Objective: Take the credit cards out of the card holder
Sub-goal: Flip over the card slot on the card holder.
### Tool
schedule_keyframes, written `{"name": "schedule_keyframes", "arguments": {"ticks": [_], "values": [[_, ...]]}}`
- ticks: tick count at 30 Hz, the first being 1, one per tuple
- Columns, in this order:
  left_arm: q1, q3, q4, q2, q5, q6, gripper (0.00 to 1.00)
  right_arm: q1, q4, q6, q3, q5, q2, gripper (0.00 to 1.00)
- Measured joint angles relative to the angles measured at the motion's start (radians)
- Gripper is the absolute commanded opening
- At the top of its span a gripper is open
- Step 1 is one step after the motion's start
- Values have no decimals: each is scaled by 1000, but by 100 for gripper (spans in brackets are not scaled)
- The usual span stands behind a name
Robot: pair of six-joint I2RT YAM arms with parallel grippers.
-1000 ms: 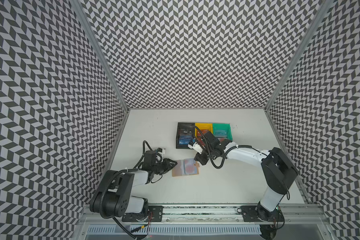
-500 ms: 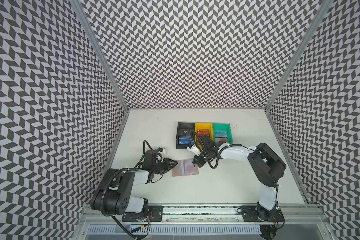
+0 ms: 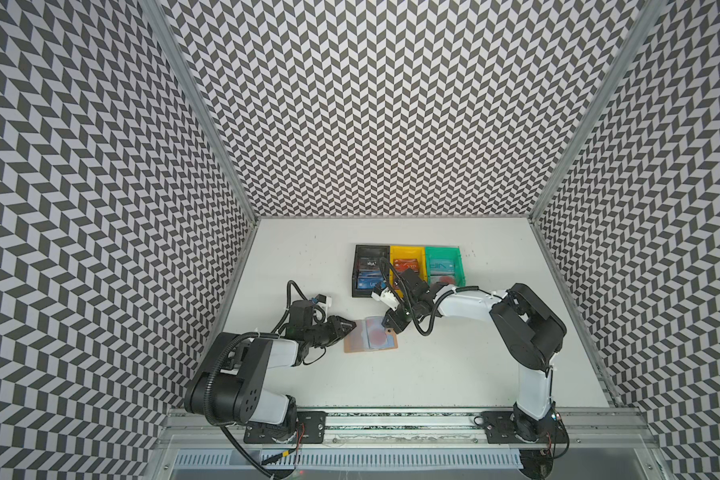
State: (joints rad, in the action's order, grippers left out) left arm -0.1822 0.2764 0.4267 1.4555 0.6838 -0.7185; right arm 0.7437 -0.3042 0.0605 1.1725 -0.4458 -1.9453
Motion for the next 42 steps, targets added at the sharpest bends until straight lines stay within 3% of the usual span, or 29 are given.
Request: {"name": "schedule_keyframes", "arguments": {"ticks": [42], "values": [[-10, 0, 71, 43, 8, 0, 32, 22, 0, -2, -47, 11, 41, 0]]}}
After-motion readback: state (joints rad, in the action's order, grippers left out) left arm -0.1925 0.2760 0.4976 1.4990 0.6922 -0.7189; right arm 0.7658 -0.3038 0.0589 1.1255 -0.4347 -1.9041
